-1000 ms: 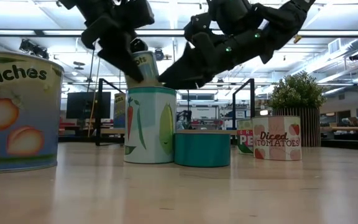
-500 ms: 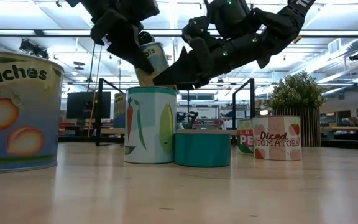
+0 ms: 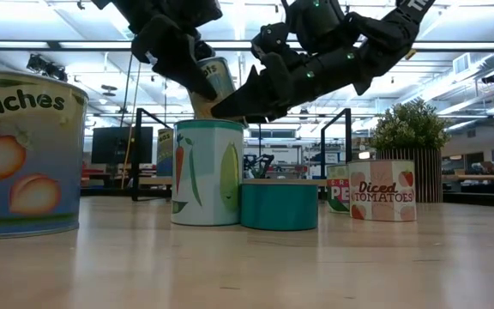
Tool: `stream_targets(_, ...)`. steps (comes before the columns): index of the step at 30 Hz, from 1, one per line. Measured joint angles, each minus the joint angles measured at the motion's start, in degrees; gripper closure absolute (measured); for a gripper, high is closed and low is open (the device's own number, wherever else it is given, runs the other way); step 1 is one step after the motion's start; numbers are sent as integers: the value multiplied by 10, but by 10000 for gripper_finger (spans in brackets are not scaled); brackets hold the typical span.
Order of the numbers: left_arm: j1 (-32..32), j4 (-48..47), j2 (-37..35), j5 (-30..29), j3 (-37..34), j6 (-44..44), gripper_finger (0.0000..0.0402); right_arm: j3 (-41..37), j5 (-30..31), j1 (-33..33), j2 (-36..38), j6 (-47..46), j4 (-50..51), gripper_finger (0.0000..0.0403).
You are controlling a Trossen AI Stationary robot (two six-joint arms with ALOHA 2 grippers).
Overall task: Pick and place cans onto a shelf
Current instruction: Put the canned carrots on the shelf
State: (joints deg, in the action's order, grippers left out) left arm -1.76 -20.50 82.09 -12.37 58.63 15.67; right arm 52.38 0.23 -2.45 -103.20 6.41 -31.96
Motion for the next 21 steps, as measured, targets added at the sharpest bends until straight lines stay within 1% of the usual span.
stream_targets(3, 0, -9, -8, -5, 1, -3, 11, 0, -8, -7, 0, 0, 3, 78)
stream_targets(6, -5, -13, -23, -14, 1, -13, 6, 0, -18, -13, 0, 0, 5, 78)
stream_targets(12, -36, -51, -69, -102, 1, -21, 7, 0, -29, -26, 0, 7, 3, 78)
stream_targets(16, -52, -78, -89, -135, 1, -63, 8, 0, -35, -35, 0, 16, -21, 78)
stream_targets(21, -76, -129, -99, -198, 1, -110, 8, 0, -56, -48, 0, 28, -46, 78)
